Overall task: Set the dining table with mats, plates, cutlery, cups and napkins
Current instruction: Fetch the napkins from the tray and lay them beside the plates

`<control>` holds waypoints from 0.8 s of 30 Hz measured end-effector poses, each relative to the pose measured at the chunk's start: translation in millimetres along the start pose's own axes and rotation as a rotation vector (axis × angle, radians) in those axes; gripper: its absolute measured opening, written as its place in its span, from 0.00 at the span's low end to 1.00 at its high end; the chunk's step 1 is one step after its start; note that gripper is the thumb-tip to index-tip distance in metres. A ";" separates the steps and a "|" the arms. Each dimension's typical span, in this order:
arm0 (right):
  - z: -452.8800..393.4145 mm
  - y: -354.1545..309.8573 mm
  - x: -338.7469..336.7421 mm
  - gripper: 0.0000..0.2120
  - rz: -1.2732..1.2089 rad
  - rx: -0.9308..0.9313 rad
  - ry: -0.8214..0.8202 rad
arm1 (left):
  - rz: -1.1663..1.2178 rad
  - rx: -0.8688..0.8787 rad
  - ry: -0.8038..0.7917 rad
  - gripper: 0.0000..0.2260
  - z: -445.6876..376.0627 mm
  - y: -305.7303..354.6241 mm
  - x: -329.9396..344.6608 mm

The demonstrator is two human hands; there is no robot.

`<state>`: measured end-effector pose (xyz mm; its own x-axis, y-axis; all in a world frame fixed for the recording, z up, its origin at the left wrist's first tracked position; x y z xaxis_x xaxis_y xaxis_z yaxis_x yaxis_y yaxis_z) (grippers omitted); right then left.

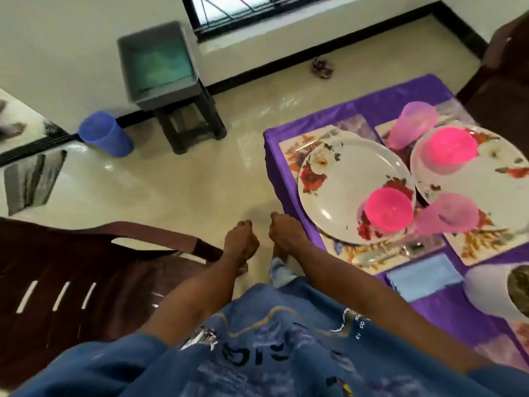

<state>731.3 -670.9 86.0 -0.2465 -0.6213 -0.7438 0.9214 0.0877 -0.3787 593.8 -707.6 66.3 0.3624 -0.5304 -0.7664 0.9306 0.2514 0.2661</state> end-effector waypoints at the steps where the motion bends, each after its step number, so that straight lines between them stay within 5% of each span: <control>1: -18.4 -6.9 -15.6 0.11 -0.011 -0.015 0.001 | 0.023 -0.027 0.010 0.15 -18.1 -1.9 -18.0; 7: -109.8 -45.7 -80.3 0.11 -0.050 -0.074 -0.004 | 0.225 -0.164 0.131 0.14 -103.8 -3.3 -101.9; 14: -170.3 -65.1 -120.6 0.12 -0.103 0.035 -0.101 | 0.175 -0.191 0.103 0.13 -161.6 -24.2 -148.7; 24: -337.6 -150.1 -199.9 0.12 -0.064 -0.035 0.005 | 0.287 -0.214 0.224 0.12 -314.1 -102.7 -290.9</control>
<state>540.9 -297.0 105.6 -0.3059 -0.6227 -0.7202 0.8927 0.0754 -0.4444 376.6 -324.8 78.3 0.5630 -0.2316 -0.7933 0.7534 0.5384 0.3775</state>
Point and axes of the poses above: each hand's wrist, its own z-axis away from the middle knuckle, its own x-axis out of the palm, y = z × x, the point moved 1 cm from there along -z, towards the middle knuckle, and after that the axes turned 9 degrees about -y, right-handed, at the moved point
